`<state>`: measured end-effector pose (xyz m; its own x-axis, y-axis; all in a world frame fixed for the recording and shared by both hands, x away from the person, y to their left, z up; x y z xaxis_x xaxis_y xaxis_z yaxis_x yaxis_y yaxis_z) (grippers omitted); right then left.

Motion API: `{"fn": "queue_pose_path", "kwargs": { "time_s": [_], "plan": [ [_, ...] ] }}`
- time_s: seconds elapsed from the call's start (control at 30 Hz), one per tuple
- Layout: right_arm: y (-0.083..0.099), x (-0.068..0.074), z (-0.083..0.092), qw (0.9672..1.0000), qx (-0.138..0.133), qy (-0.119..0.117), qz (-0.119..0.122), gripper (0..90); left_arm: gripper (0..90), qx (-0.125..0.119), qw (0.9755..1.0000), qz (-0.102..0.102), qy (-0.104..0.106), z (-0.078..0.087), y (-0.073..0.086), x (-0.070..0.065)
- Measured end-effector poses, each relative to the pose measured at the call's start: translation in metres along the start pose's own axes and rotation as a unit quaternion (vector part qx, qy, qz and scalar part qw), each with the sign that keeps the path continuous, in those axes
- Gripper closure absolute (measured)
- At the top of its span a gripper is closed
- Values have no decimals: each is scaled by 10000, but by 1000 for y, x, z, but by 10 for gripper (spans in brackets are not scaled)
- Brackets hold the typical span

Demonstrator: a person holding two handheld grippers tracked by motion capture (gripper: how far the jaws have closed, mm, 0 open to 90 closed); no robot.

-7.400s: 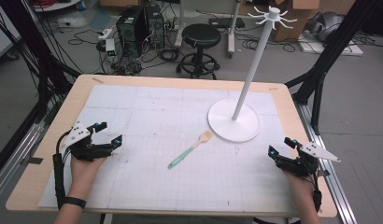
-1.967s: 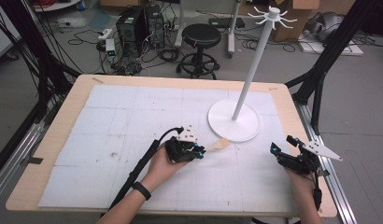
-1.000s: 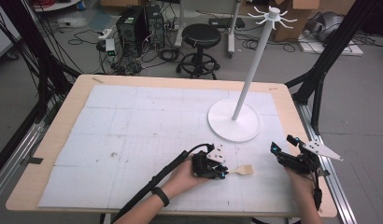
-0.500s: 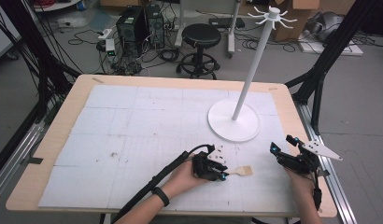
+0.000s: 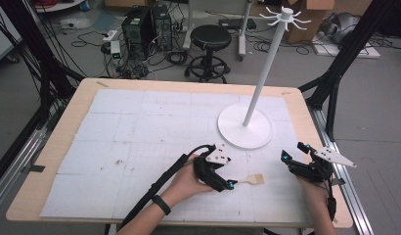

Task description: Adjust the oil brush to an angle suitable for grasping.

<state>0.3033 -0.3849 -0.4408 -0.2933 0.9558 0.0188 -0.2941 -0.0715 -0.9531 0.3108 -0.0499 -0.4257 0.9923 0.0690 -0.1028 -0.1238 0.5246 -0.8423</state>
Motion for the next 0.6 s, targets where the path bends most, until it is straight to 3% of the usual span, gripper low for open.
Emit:
{"fn": "queue_pose_path", "kwargs": {
  "time_s": [0.17,0.27,0.3,0.37,0.4,0.43,0.6],
  "plan": [
    [0,2,-1,10000,5,-41,32,217,222,-304,9989,71,-340,40,8,5],
    [0,2,-1,10000,13,-41,49,218,220,-512,9969,155,-569,67,16,8],
    [0,3,-1,10000,3,-45,44,217,214,-597,9953,215,-725,85,21,10],
    [0,4,-1,10000,19,-66,25,217,208,-612,9948,235,-781,94,23,11],
    [0,5,-1,9999,30,-71,65,217,195,-722,9924,216,-970,110,27,10],
    [0,5,-1,9999,30,-71,65,217,196,-722,9924,216,-970,110,27,10],
    [-1,9,-3,9999,20,-114,110,218,193,-857,9858,310,-1413,147,48,11]
  ]
}}
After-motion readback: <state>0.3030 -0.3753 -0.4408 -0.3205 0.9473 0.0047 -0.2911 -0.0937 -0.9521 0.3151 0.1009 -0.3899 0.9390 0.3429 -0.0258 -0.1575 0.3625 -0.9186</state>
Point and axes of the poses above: each handheld gripper's, and its own axes: z roughly backward along the jaws, y roughly out of its underside, x roughly to its left, the point moved 2 cm from there along -z, roughly forward along the jaws, and after that the axes turned 10 degrees about y, right-handed, at the moved point
